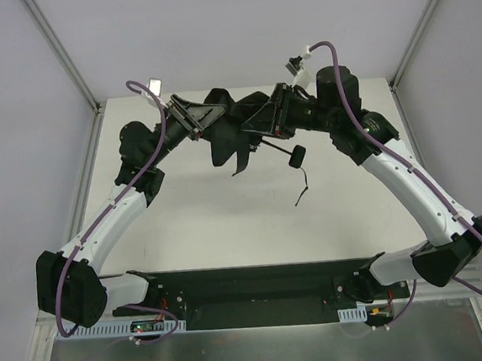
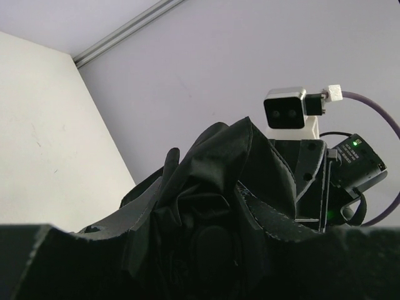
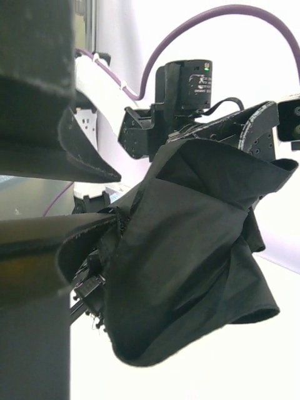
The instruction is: Put away the umbrella
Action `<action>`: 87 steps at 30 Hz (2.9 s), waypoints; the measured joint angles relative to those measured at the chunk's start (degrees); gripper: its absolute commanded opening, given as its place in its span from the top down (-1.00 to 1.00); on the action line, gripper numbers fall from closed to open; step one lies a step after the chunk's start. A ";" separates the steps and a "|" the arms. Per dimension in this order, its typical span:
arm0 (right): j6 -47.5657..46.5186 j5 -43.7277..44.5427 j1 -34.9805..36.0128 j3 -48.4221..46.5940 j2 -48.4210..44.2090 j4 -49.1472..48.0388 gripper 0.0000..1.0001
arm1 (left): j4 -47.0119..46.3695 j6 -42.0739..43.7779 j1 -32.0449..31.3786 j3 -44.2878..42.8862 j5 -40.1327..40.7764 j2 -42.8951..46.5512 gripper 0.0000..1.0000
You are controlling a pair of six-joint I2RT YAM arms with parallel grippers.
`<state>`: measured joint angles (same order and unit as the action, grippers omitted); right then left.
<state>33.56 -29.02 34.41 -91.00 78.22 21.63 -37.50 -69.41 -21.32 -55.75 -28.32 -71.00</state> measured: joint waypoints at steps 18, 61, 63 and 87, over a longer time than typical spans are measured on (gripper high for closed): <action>30.29 -2.45 2.36 9.38 2.40 -26.18 0.99 | -2.49 0.15 0.02 -2.75 8.66 0.13 1.00; 29.22 -2.10 -11.17 23.06 -14.12 -1.03 -0.82 | -23.10 -16.87 9.03 -17.00 9.75 -11.98 1.00; 36.81 -3.23 -10.58 25.20 -10.93 -6.75 -0.79 | -24.63 -17.70 9.01 -17.51 8.83 -12.48 1.00; 71.32 -3.17 1.81 20.72 2.97 -34.77 -0.29 | -31.82 -22.95 8.79 -18.05 4.15 -14.16 1.00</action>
<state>104.88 -32.18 36.23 -70.28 81.19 -13.15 -69.32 -92.36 -12.53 -73.80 -24.16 -85.17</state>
